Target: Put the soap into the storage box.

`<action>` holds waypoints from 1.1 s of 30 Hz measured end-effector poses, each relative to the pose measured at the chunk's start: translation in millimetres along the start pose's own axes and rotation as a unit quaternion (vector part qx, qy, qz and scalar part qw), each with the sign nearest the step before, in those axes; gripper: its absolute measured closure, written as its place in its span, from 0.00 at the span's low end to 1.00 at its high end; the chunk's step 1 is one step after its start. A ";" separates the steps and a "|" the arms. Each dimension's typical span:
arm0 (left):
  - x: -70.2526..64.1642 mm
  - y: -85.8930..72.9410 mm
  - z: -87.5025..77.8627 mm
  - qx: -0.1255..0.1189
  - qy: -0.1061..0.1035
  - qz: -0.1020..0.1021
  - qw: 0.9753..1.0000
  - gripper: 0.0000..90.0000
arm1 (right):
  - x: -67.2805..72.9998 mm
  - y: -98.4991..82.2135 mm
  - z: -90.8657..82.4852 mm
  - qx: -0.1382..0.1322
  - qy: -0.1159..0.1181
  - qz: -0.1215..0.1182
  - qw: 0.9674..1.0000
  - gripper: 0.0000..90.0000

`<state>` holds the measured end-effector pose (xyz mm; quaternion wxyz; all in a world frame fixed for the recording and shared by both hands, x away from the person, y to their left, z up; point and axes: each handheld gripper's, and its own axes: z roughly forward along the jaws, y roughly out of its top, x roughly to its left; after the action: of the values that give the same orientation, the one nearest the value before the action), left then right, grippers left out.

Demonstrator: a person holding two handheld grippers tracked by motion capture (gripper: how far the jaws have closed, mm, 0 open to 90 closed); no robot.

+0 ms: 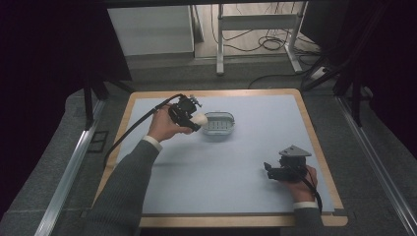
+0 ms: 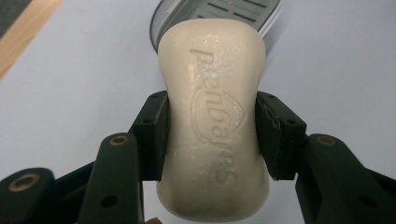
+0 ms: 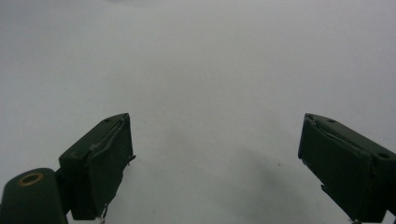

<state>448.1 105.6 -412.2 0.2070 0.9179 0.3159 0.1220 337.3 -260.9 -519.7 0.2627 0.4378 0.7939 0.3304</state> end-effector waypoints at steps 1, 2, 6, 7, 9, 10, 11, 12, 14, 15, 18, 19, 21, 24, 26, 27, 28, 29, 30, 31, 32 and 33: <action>0.7 2.6 1.3 0.001 -0.002 0.000 1.000 0.55 | -0.2 0.0 -0.2 0.000 0.001 0.002 1.000 0.11; 0.7 2.6 1.3 0.001 -0.002 0.000 1.000 0.55 | -0.2 0.0 -0.2 0.000 0.001 0.002 1.000 0.11; 1.6 7.3 4.1 0.001 -0.007 0.000 1.000 0.55 | -0.9 -0.1 -0.7 -0.002 0.000 0.002 1.000 0.11; 2.4 8.4 5.6 0.001 -0.007 -0.001 1.000 0.55 | -1.0 -0.1 -0.7 -0.002 0.000 0.002 1.000 0.11; 4.4 10.4 10.2 0.007 -0.007 0.001 1.000 0.55 | -0.9 -0.3 -0.1 0.000 0.000 0.001 1.000 0.11; 4.9 10.8 11.4 0.009 -0.005 0.003 1.000 0.55 | -0.8 -0.3 0.2 0.000 0.000 0.001 1.000 0.11; 4.9 10.8 11.4 0.009 -0.005 0.003 1.000 0.55 | -0.6 -0.3 0.3 0.001 0.000 0.001 1.000 0.11; 5.7 11.4 13.0 0.012 -0.005 0.003 1.000 0.55 | -0.4 -0.3 0.3 0.001 0.000 0.000 1.000 0.11; 6.6 13.1 16.0 0.013 -0.007 0.005 1.000 0.55 | -0.7 -0.3 0.1 0.001 0.000 0.001 1.000 0.11; 6.6 13.1 16.0 0.013 -0.007 0.005 1.000 0.55 | -0.7 -0.3 0.1 0.001 0.000 0.001 1.000 0.11; 5.8 16.5 18.1 0.015 -0.004 0.012 1.000 0.55 | -1.2 -0.8 0.4 0.002 0.000 0.000 1.000 0.11; 5.2 18.4 18.5 0.014 -0.004 0.017 1.000 0.55 | -1.1 -0.9 0.7 0.002 -0.001 0.001 1.000 0.11; 3.2 23.3 18.9 0.013 -0.009 0.025 1.000 0.55 | -1.1 -0.9 0.6 0.001 -0.001 0.000 1.000 0.11; 1.4 30.0 21.9 0.013 -0.017 0.027 0.999 0.55 | -0.8 -0.9 0.4 0.001 0.000 0.000 1.000 0.11; 0.7 35.4 24.8 0.015 -0.013 0.033 0.999 0.55 | -0.5 -0.9 0.4 0.001 0.000 0.000 1.000 0.11; -0.6 39.7 27.0 0.018 -0.013 0.037 0.999 0.55 | -0.7 -0.9 0.4 0.000 0.000 0.000 1.000 0.11; -0.6 39.7 27.0 0.018 -0.013 0.037 0.999 0.55 | -0.7 -0.9 0.4 0.000 0.000 0.000 1.000 0.11; -1.8 42.9 28.3 0.017 -0.014 0.040 0.999 0.55 | -1.0 -0.9 0.3 0.001 0.000 0.000 1.000 0.11; -2.4 47.9 29.6 0.016 -0.017 0.042 0.999 0.55 | -1.5 -1.1 -0.1 0.001 -0.001 0.002 1.000 0.11; -2.4 47.9 29.6 0.016 -0.017 0.042 0.999 0.55 | -1.5 -1.1 -0.1 0.001 -0.001 0.002 1.000 0.11; -3.6 53.3 32.1 0.016 -0.017 0.044 0.999 0.55 | -2.4 -1.5 -0.1 0.001 -0.003 0.002 1.000 0.11; -3.6 53.3 32.1 0.016 -0.017 0.044 0.999 0.55 | -2.4 -1.5 -0.1 0.001 -0.003 0.002 1.000 0.11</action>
<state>484.9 55.5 -416.5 0.1918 0.9360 0.2739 0.1096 337.6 -263.6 -520.5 0.2634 0.4405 0.7928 0.3288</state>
